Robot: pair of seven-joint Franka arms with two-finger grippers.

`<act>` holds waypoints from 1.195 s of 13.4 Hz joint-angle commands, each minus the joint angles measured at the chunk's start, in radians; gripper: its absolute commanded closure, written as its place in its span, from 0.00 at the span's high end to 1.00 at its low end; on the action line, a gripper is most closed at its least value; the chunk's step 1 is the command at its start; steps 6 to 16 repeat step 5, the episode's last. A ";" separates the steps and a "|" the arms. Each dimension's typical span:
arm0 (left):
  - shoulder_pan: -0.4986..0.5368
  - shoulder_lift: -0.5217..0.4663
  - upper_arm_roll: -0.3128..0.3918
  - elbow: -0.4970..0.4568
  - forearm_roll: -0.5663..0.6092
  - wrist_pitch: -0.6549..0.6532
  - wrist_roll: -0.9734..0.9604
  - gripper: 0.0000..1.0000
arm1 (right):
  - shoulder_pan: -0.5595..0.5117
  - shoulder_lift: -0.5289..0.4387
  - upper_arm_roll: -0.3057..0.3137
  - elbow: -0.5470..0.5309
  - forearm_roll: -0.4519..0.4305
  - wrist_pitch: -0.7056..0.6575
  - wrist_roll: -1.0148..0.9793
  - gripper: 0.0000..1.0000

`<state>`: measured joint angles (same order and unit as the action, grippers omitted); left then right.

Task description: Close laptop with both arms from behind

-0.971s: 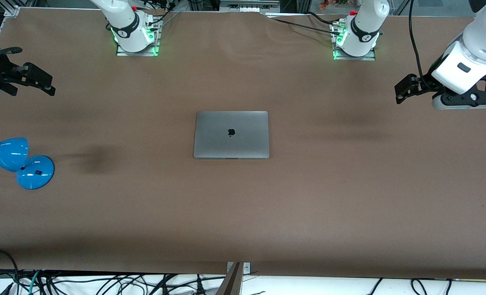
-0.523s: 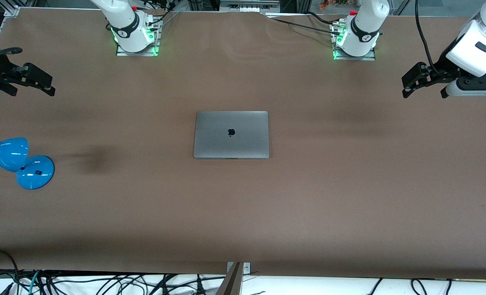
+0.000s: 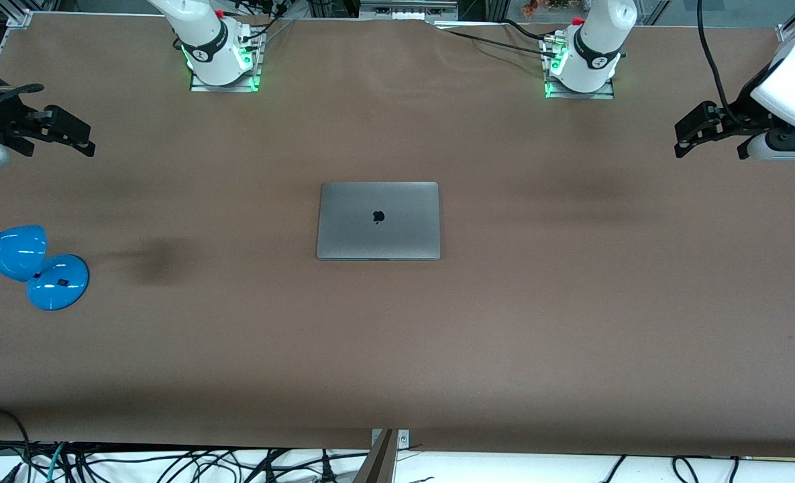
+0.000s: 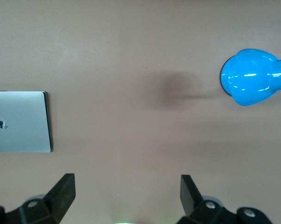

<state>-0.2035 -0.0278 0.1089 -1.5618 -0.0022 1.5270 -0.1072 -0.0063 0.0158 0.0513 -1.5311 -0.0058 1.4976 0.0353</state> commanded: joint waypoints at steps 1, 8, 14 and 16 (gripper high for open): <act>-0.019 0.008 0.020 -0.001 -0.036 0.002 0.024 1.00 | -0.007 -0.011 0.005 -0.009 -0.006 -0.013 -0.002 1.00; -0.045 0.009 0.018 -0.029 -0.042 0.033 0.014 1.00 | -0.007 -0.008 0.005 -0.009 -0.010 -0.013 -0.002 1.00; -0.045 0.009 0.018 -0.029 -0.042 0.033 0.014 1.00 | -0.007 -0.008 0.005 -0.009 -0.010 -0.013 -0.002 1.00; -0.045 0.009 0.018 -0.029 -0.042 0.033 0.014 1.00 | -0.007 -0.008 0.005 -0.009 -0.010 -0.013 -0.002 1.00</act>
